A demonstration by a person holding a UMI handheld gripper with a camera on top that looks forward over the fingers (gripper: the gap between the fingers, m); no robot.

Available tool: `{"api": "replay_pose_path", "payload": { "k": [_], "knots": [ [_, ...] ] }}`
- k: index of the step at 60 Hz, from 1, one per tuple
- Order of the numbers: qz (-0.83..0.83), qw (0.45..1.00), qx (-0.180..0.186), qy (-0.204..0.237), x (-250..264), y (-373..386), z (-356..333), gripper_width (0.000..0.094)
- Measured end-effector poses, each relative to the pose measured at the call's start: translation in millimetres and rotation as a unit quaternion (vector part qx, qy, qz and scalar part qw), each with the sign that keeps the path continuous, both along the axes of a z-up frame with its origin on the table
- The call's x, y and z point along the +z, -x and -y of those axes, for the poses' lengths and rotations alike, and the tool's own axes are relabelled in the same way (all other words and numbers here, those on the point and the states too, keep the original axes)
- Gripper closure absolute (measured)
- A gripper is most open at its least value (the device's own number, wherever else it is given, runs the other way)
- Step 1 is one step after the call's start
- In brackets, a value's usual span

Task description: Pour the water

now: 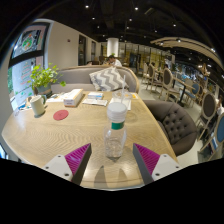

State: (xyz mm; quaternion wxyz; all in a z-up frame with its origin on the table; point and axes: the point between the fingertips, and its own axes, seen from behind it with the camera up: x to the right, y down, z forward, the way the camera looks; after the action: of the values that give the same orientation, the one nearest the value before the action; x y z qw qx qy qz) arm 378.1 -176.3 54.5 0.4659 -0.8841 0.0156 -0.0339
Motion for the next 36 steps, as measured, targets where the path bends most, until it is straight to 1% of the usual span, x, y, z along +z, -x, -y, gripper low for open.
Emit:
{"api": "replay_pose_path", "payload": {
  "k": [9, 13, 15, 18, 20, 21, 22, 31, 36],
  "knots": [
    [0.002, 1.000, 0.004, -0.016, -20, -10, -41, 0.0084],
    [0.003, 1.000, 0.007, -0.022, -25, -12, -56, 0.0116],
    [0.002, 1.000, 0.011, -0.024, -28, -11, -61, 0.0151],
    [0.003, 0.999, 0.016, -0.028, -29, -9, -69, 0.0236],
    [0.004, 0.999, 0.015, -0.032, -28, -10, -72, 0.0342],
    [0.005, 0.999, 0.013, -0.034, -28, -10, -74, 0.0418],
    [0.004, 0.999, 0.012, -0.036, -28, -11, -74, 0.0442],
    [-0.005, 0.999, -0.003, -0.039, -28, -11, -77, 0.0484],
    [-0.011, 0.999, -0.001, -0.037, -29, -8, -78, 0.0507]
  ]
}}
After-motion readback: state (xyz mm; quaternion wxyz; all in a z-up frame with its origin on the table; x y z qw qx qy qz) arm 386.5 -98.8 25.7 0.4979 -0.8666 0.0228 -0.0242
